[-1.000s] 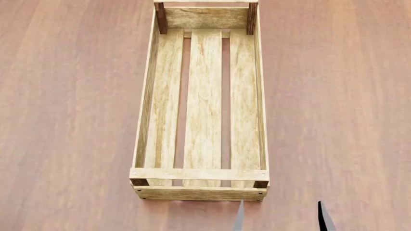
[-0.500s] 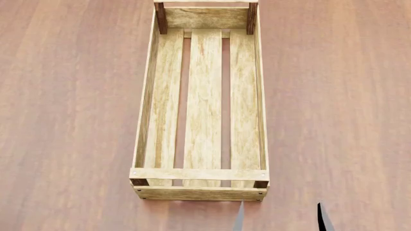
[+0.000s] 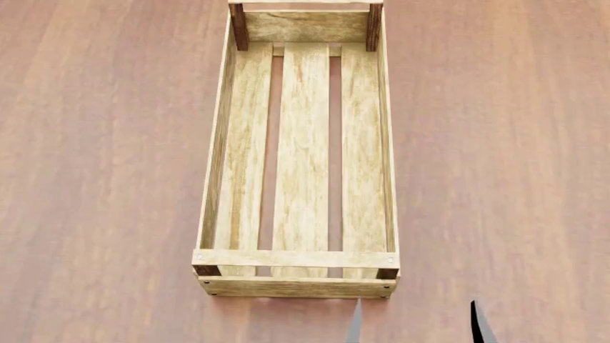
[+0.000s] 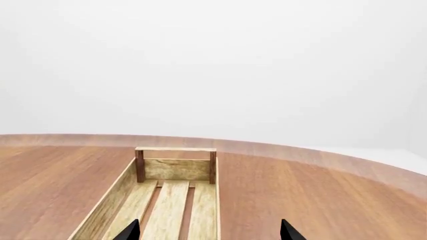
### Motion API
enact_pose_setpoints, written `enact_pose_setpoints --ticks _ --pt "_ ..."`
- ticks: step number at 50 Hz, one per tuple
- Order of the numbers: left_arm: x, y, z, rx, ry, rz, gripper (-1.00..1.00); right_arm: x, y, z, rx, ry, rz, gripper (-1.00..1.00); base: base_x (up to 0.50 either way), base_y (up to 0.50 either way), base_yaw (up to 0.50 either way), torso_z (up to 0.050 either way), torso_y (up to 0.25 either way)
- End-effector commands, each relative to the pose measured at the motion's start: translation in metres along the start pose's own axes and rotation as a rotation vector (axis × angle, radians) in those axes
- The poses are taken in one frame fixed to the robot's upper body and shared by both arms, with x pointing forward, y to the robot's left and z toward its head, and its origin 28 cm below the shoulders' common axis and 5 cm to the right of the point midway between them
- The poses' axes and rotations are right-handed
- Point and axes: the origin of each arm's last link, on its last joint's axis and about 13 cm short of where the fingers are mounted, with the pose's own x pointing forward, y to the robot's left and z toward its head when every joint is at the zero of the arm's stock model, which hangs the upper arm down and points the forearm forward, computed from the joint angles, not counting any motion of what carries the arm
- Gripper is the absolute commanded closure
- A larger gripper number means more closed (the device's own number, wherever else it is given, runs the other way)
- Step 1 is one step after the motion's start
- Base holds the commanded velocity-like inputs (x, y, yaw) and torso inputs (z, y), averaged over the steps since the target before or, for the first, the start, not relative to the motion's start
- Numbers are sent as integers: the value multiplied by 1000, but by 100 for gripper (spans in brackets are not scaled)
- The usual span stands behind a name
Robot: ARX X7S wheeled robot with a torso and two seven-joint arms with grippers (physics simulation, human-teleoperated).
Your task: Stack the right bowl on the left bowl and place them in the tray.
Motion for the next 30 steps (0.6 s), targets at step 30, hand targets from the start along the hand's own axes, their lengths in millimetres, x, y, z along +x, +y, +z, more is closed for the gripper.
enact_pose_setpoints --ticks 30 --pt "16 14 -10 -43 -11 40 100 1 -1 -3 -16 -10 2 -100 0 0 0 0 0"
